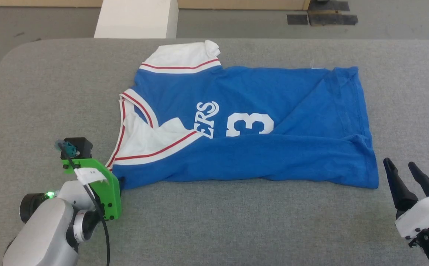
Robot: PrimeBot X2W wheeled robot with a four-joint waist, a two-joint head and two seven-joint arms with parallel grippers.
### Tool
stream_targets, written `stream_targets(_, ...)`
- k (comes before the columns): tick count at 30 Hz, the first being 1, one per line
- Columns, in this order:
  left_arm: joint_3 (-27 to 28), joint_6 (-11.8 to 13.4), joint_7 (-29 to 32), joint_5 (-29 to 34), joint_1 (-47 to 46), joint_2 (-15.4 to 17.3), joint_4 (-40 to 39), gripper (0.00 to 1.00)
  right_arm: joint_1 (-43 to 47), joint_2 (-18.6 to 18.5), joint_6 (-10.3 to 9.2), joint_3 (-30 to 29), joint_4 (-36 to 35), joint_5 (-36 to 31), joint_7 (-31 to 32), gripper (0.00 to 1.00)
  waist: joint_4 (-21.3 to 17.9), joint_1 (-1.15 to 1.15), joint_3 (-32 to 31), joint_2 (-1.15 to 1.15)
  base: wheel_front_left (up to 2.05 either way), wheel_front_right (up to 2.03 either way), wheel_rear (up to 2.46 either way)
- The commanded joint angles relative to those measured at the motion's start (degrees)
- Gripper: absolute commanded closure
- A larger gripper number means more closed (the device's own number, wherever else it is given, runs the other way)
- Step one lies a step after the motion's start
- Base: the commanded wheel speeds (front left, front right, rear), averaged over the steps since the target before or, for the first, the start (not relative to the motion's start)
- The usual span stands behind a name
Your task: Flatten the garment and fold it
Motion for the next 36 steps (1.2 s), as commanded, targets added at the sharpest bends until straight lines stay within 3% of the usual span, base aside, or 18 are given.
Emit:
stream_targets(1, -0.3, 0.4, 0.8, -0.4, -1.0, 0.3, 0.4, 0.0, -1.2, -0.2, -0.06, 0.1, -0.4, 0.3, 0.0, 0.0, -0.4, 0.0, 1.0, 0.0, 0.0, 0.0, 0.0)
stream_targets(11, -2.0, 1.4, 8.3, -4.1, -0.2, -2.4, 5.5, 0.0, -2.2, -0.4, -0.06, 0.2, -1.1, 0.4, 0.4, 0.0, -1.1, 0.0, 3.5, 0.0, 0.0, 0.0, 0.0)
stream_targets(12, -2.0, 1.5, 8.5, -4.3, -0.1, -2.5, 5.5, 0.58, -2.2, -0.4, -0.06, 0.2, -1.1, 0.4, 0.4, 0.0, -1.1, 0.0, 3.6, 0.0, 0.0, 0.0, 0.0)
stream_targets(13, -1.8, 1.5, 8.2, -4.5, -0.1, -2.7, 5.4, 1.0, -2.3, -0.4, -0.06, 0.1, -1.1, 0.3, 0.4, 0.0, -1.1, 0.0, 3.6, 0.0, 0.0, 0.0, 0.0)
stream_targets(23, -0.6, 1.5, 4.8, -4.4, -0.1, -2.1, 2.0, 1.0, -2.6, -1.5, -0.06, 0.3, -2.2, -3.4, 4.2, 0.0, -0.5, 0.0, 2.2, 0.0, 0.0, 0.0, 0.0)
stream_targets(25, 0.0, 2.0, 4.1, -4.2, 0.3, -1.7, 0.3, 1.0, -3.3, -1.8, -0.06, 0.0, -3.1, -5.7, 7.7, 0.0, -0.6, 0.0, 1.9, 0.0, 0.0, 0.0, 0.0)
stream_targets(30, 1.7, 3.7, 2.9, -4.7, 2.7, -0.8, -4.3, 1.0, -7.2, -1.0, -0.06, -0.6, -4.4, -12.3, 23.6, 0.0, -1.3, 0.0, 1.3, 0.0, 0.0, 0.0, 0.0)
stream_targets(36, 1.9, 4.9, 2.7, -4.6, 3.9, -0.5, -8.8, 1.0, -11.5, -2.6, -0.06, 3.9, -3.4, -17.6, 38.7, 0.0, -0.5, 0.0, 2.9, 0.0, 0.0, 0.0, 0.0)
